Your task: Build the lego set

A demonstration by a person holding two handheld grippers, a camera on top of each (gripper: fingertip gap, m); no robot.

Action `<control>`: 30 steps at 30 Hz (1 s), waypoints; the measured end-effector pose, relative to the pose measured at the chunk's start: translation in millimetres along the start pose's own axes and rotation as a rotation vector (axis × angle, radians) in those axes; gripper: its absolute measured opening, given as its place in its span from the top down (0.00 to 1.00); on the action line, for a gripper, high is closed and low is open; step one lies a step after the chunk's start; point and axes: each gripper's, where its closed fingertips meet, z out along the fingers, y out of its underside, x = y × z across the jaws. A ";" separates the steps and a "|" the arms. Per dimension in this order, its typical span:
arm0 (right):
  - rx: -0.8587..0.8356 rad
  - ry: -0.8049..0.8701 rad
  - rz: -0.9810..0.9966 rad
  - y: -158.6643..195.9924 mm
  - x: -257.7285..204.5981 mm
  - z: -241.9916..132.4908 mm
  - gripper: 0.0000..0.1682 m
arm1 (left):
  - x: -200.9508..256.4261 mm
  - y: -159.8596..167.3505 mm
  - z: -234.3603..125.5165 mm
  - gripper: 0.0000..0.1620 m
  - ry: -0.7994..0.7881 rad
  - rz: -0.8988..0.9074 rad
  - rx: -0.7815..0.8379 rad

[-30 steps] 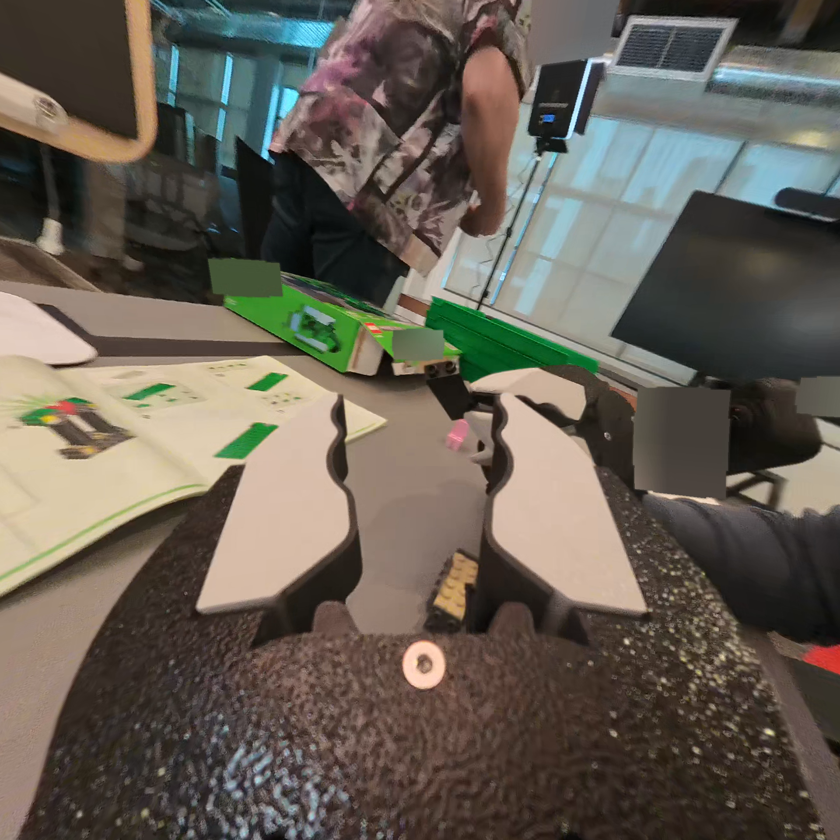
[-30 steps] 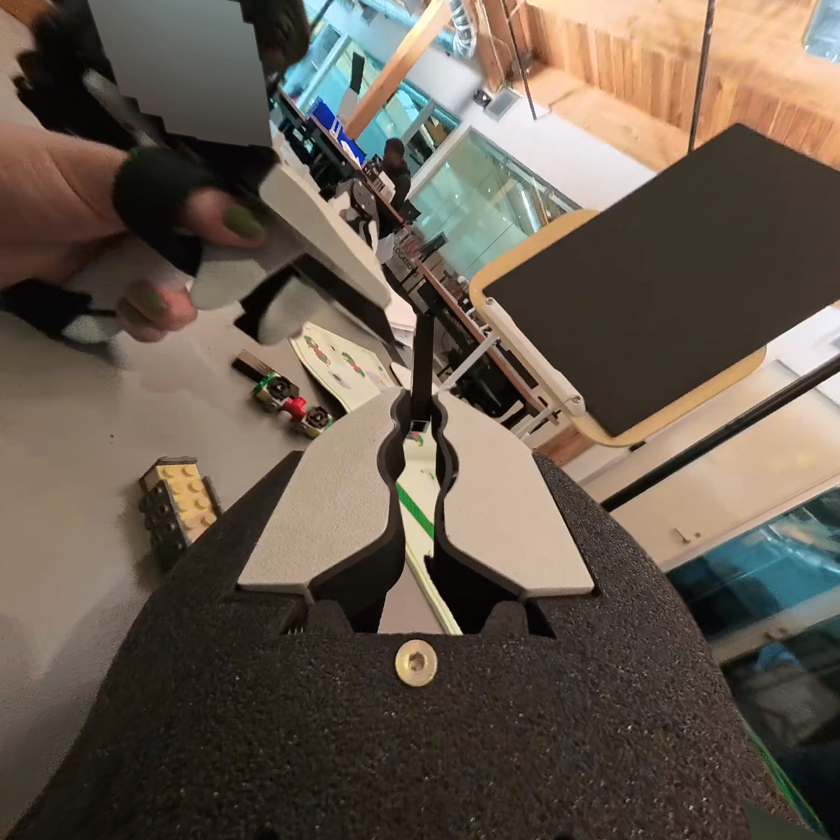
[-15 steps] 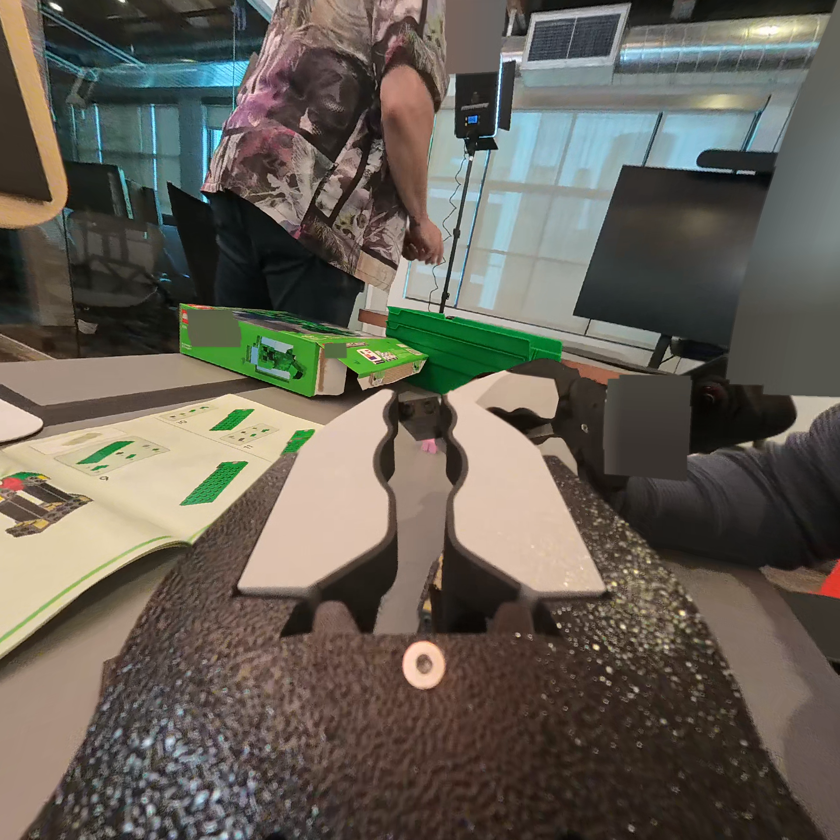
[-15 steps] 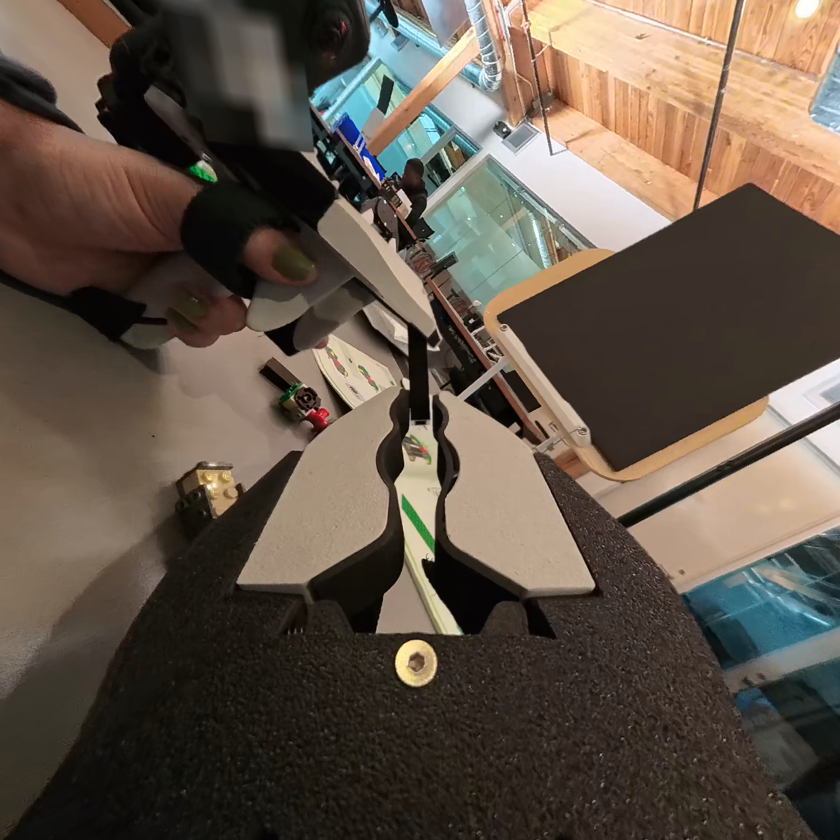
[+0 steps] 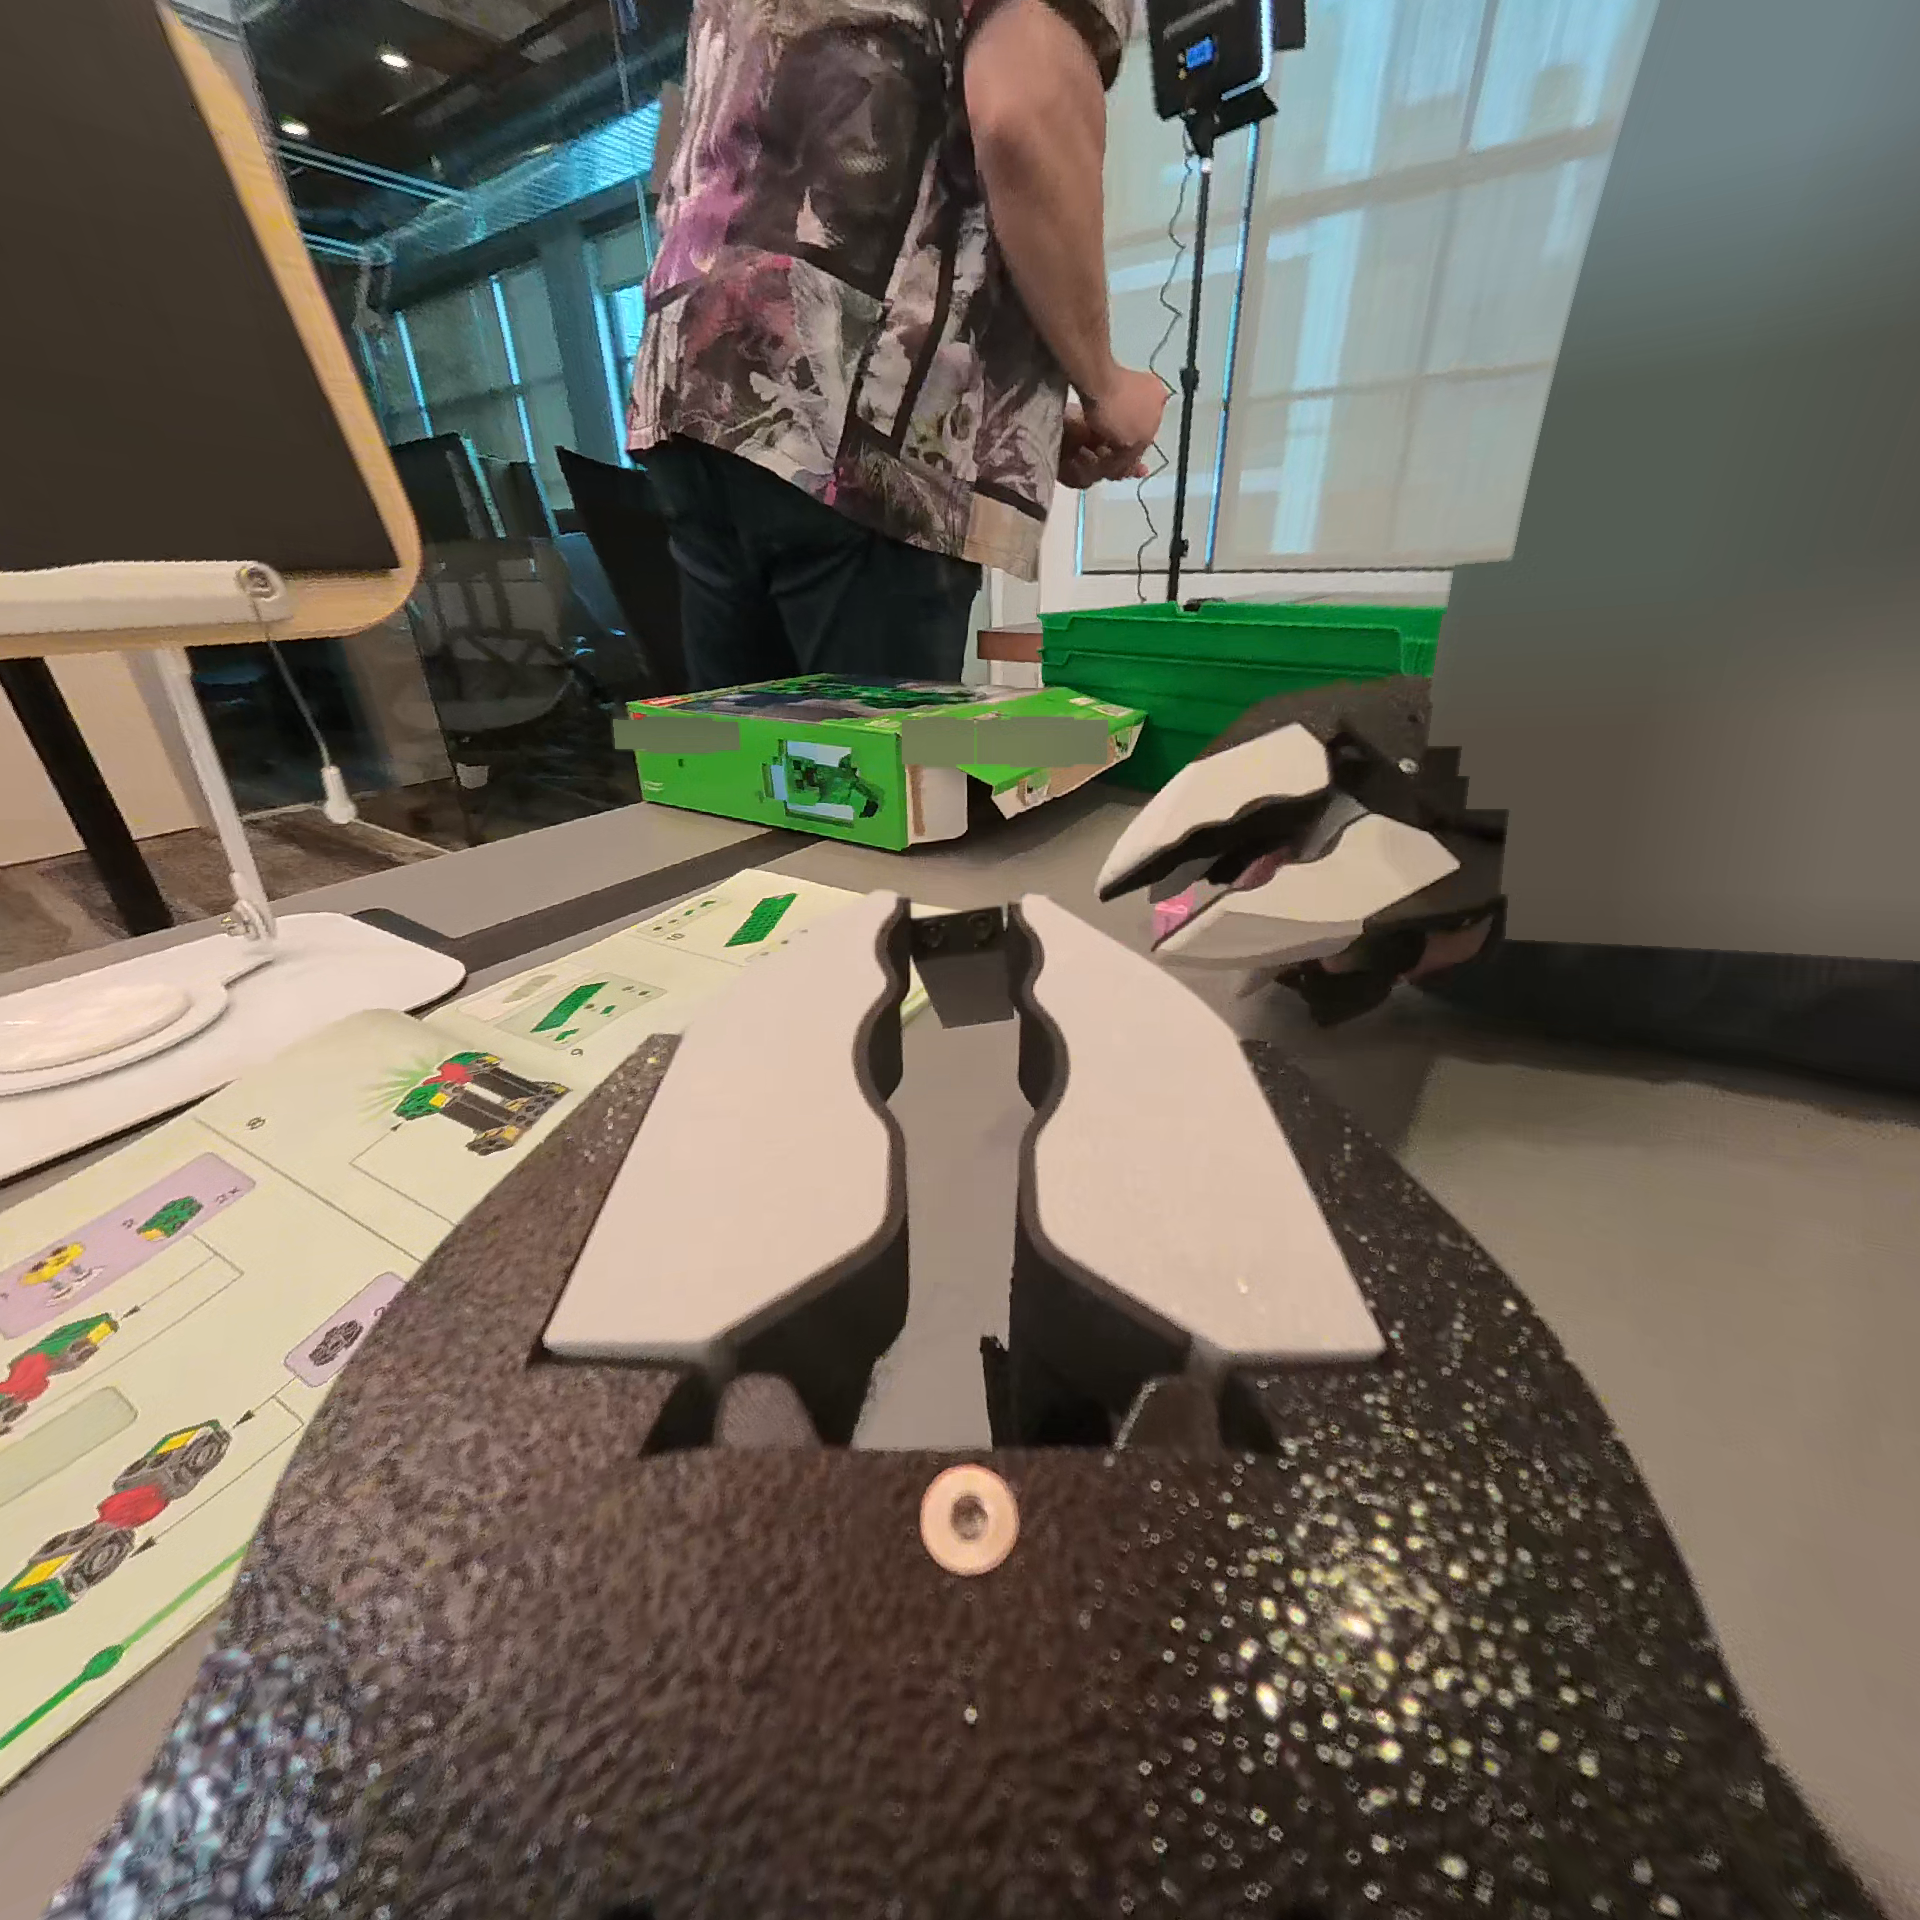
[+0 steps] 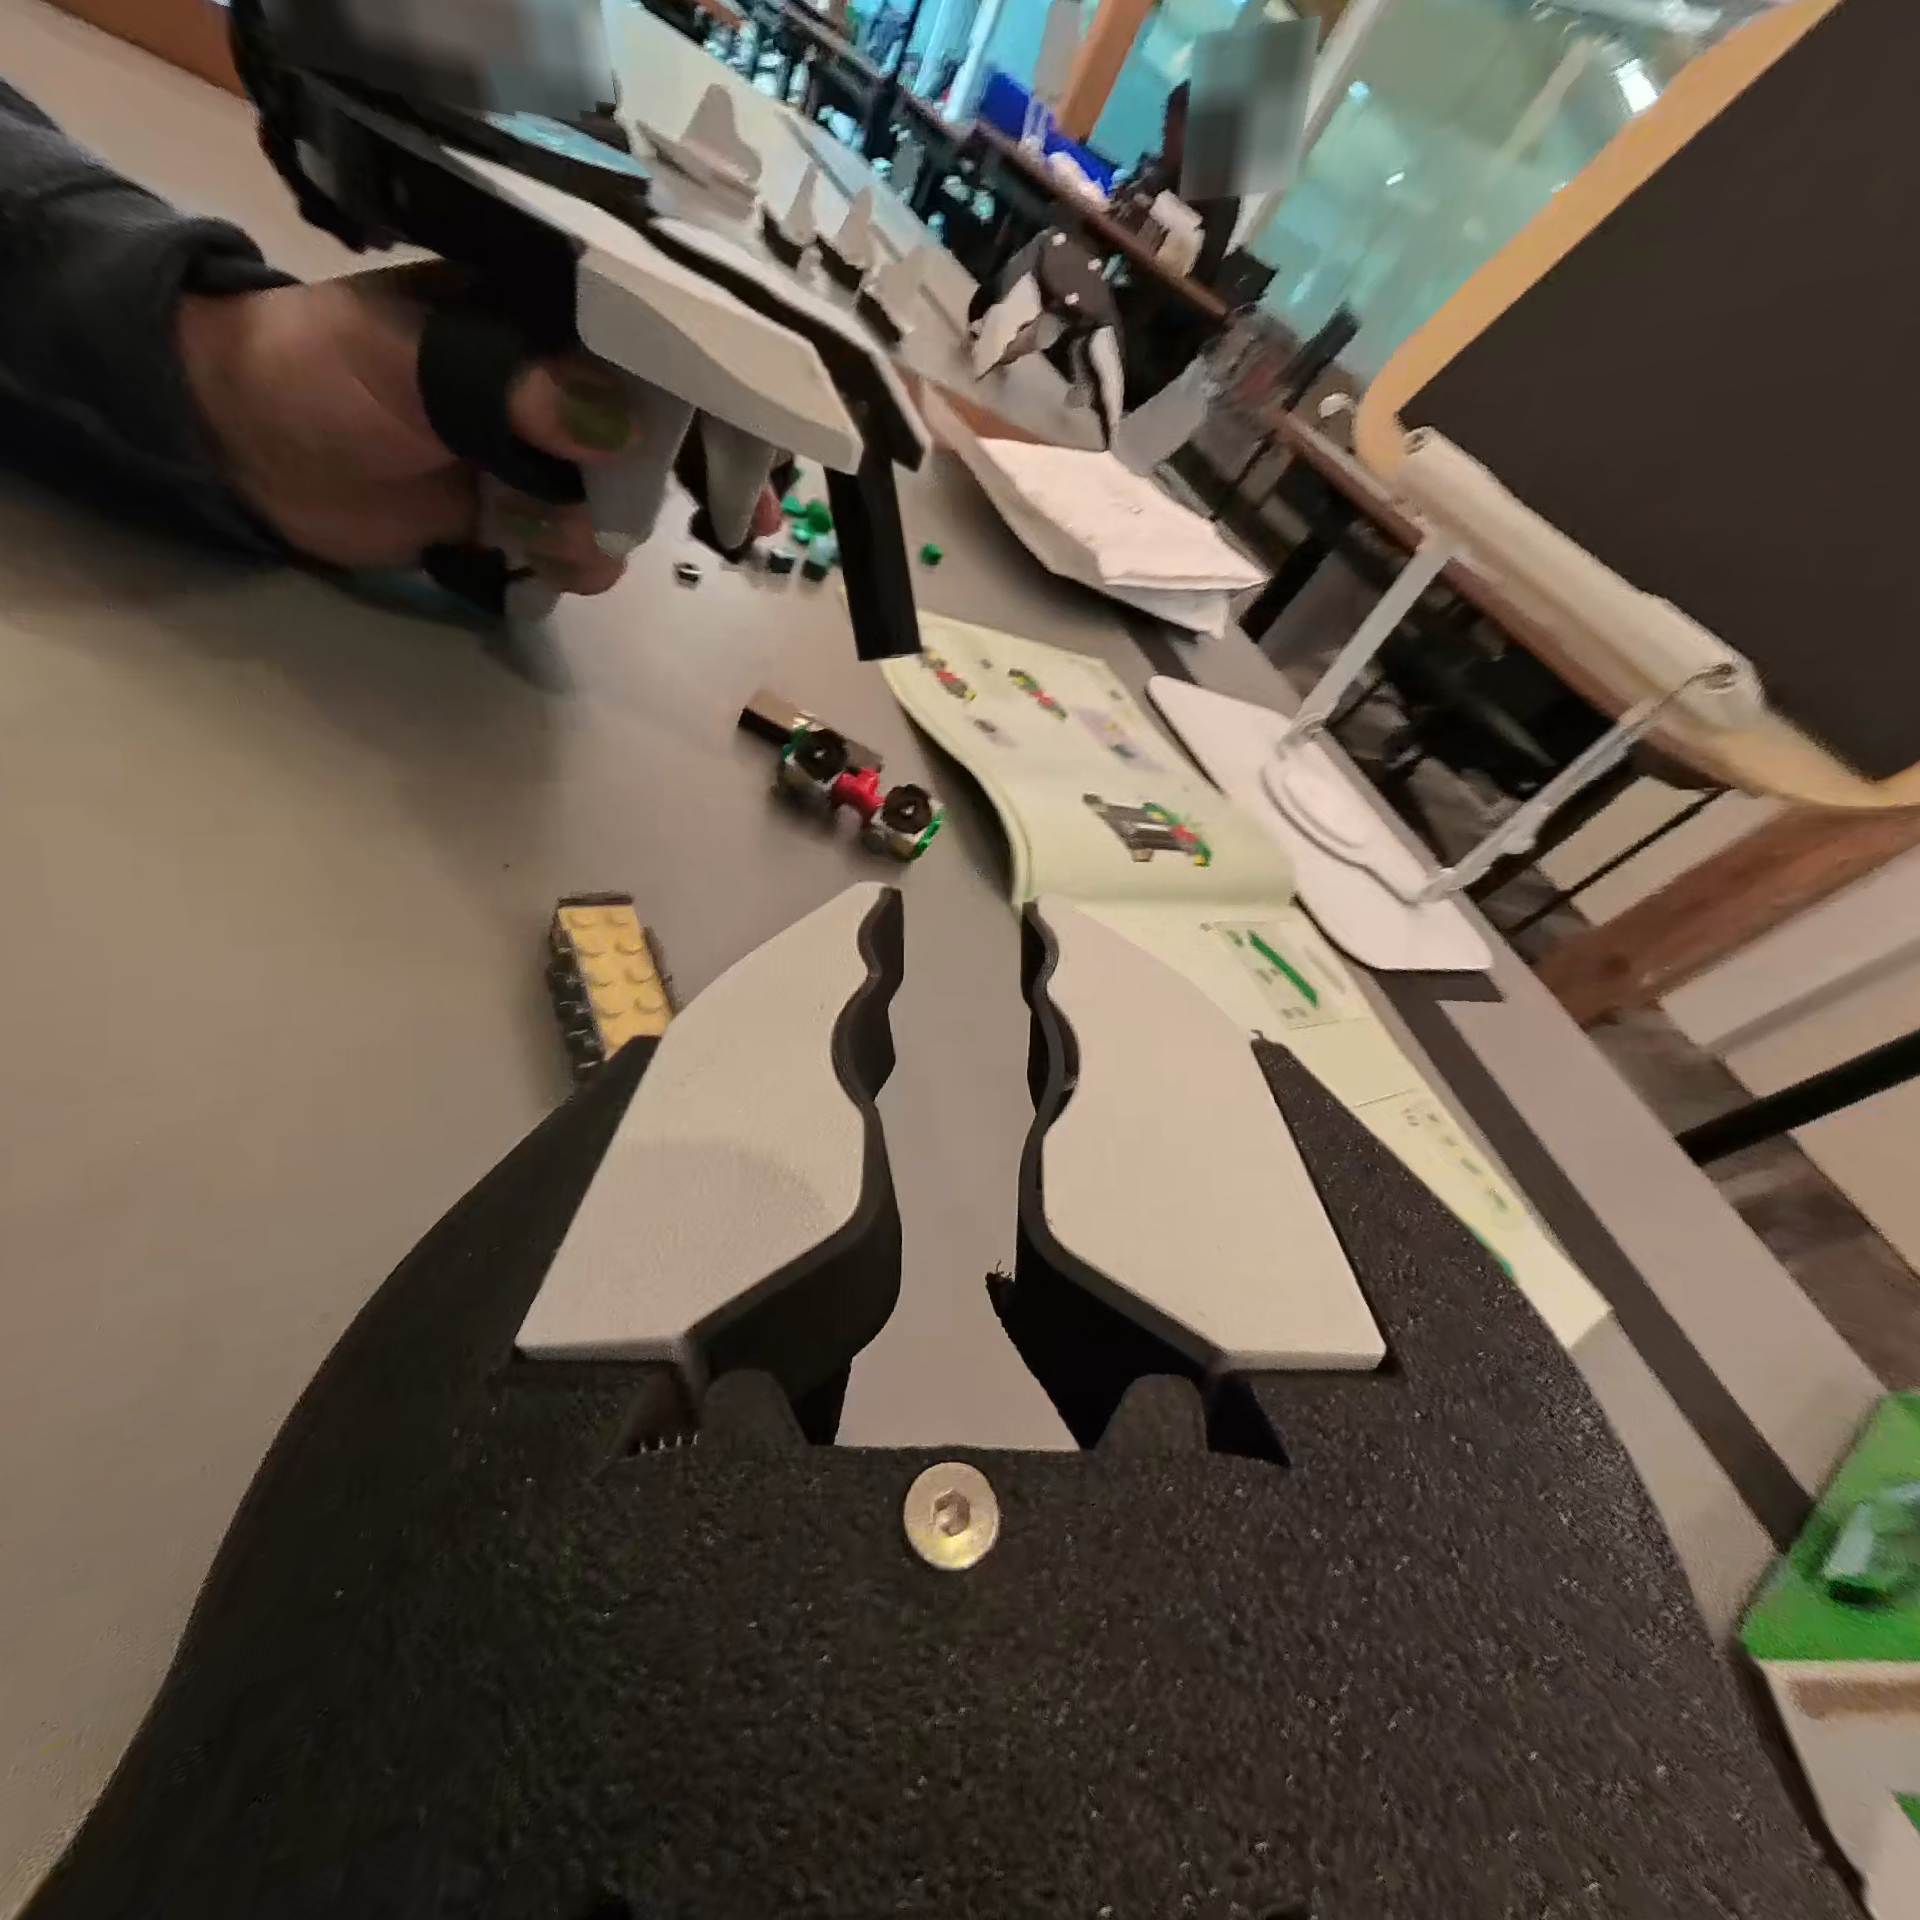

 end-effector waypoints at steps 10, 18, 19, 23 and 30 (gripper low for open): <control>0.062 -0.305 0.289 -16.4 -27.0 -9.4 0.83 | 38.5 15.0 8.0 0.90 0.166 0.141 -0.109; -0.045 -0.474 0.264 -17.6 -73.8 6.7 0.73 | 82.2 32.7 7.4 0.90 0.402 0.203 -0.200; -0.069 -0.468 0.234 -13.0 -75.7 7.8 0.75 | 84.4 34.0 6.8 0.90 0.417 0.201 -0.205; -0.090 -0.440 0.124 -8.7 -79.8 9.4 0.90 | 86.8 34.0 5.4 0.90 0.443 0.205 -0.198; 0.013 -0.349 0.178 -21.1 -60.5 8.1 0.90 | 73.3 21.7 9.6 0.74 0.336 0.188 -0.113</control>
